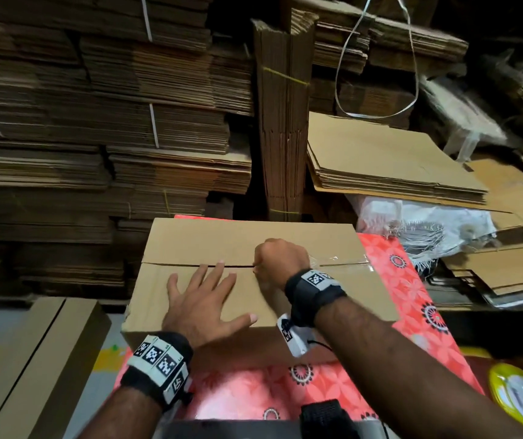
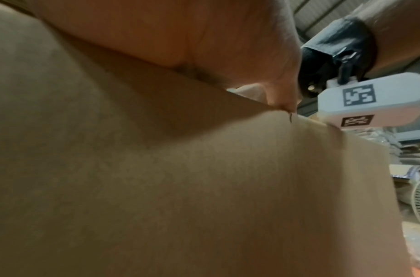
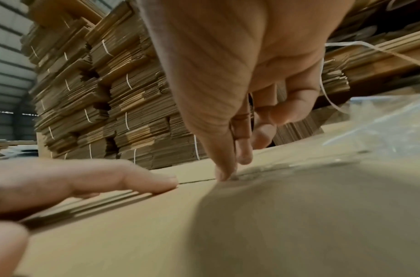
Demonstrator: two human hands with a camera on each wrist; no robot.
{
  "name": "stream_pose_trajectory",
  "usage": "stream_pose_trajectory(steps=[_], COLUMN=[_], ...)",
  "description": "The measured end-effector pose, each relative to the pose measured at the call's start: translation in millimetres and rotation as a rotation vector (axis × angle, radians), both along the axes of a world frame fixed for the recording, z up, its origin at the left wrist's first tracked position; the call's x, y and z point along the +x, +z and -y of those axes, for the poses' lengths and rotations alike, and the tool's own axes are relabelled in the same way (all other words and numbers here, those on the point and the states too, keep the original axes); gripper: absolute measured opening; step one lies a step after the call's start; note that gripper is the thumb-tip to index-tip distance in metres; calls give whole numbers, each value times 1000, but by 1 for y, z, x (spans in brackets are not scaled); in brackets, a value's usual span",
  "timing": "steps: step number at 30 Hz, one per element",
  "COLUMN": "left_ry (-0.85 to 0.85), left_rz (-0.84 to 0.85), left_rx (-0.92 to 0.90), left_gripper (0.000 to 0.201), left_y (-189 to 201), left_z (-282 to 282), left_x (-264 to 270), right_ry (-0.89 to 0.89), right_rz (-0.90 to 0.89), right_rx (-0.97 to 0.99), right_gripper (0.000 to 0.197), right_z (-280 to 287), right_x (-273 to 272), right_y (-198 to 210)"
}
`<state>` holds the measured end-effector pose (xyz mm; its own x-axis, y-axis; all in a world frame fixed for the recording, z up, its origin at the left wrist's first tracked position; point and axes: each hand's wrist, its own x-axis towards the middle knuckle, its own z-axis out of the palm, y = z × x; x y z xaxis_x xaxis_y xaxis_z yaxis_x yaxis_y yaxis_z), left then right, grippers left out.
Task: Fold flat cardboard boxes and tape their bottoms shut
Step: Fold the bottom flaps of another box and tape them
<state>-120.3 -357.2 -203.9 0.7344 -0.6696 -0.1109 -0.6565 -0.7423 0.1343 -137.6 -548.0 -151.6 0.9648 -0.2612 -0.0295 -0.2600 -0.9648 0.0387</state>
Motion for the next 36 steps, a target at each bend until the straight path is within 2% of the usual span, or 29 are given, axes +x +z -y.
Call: stream_pose_trajectory(steps=[3,5,7,10,12,16,18,19,23,25,28,30,32,34,36], left_ry=[26,44,47,48,62,130,143,127,-26,-55,-67,-81,-80,-87,-89], left_rz=[9,0,-9,-8,-14,-36,14,39,35,30,137,164,156,151,158], left_rx=[3,11,7,-5,5,-59,-130,-156,-123,-81,-27,-5,-30,-40,-38], left_gripper=[103,102,103,109,113,103,91,90,109,111,111,111,109,106,106], left_y=[1,1,0,-1,0,12,19,21,19,5,-10,-13,-14,-14,-14], left_z=[6,7,7,6,6,22,44,58,120,140,147,145,142,142,142], left_x=[3,4,5,7,7,2,-5,-11,-51,-69,-82,-80,-77,-75,-75], right_ry=[-34,-115,-239,-493,-625,-683,-659,-629,-521,-525,-556,-605,-685,-751,-671], right_rz=[59,129,212,385,397,425,504,519,501,502,506,440,368,479,651], right_rx=[65,183,381,864,1025,998,987,955,838,953,1114,1192,1351,1490,1382], right_gripper=[7,5,7,19,24,16,33,35,18,19,19,18,13,21,26], right_z=[18,48,95,171,202,216,215,215,227,235,243,249,248,243,230], right_x=[-12,-24,-40,-77,-106,-135,-135,-134,-132,-133,-133,-133,-132,-126,-113], right_y=[0,1,0,-2,-5,-21,-29,-31,-37,-37,-31,-28,-19,-2,15])
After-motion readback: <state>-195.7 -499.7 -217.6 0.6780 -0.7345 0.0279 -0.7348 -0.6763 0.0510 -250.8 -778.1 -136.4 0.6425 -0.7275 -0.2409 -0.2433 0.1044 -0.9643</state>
